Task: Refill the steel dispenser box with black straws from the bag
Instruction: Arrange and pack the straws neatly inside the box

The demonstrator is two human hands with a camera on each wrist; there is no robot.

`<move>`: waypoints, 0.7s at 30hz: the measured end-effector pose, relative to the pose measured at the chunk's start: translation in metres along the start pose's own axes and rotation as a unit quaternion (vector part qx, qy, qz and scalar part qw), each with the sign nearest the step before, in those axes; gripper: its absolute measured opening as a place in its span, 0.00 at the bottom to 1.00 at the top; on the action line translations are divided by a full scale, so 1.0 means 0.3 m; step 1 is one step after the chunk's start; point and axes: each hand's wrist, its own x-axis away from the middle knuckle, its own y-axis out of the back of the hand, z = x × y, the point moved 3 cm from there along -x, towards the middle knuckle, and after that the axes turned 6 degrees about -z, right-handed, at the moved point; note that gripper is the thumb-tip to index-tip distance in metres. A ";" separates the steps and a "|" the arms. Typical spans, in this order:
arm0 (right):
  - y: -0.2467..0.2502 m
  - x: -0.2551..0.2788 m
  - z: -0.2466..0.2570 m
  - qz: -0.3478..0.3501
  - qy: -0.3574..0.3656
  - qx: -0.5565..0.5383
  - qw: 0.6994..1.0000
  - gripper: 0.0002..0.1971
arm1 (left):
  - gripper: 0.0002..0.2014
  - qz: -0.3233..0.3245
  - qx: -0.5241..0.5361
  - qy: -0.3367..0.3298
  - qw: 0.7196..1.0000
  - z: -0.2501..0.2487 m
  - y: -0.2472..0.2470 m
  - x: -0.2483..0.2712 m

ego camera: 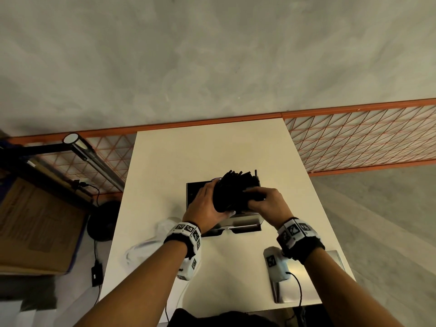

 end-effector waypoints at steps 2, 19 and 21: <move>0.004 -0.019 0.010 0.008 -0.064 -0.108 0.992 0.11 | 0.52 -0.006 0.004 -0.003 1.000 -0.002 0.002 0.003; -0.004 -0.063 -0.060 -0.158 0.014 0.094 0.983 0.09 | 0.35 -0.012 -0.005 0.013 1.000 0.017 -0.012 -0.007; 0.019 -0.054 -0.075 -0.191 0.010 0.052 0.980 0.09 | 0.32 -0.003 -0.016 0.014 1.000 0.026 -0.020 -0.011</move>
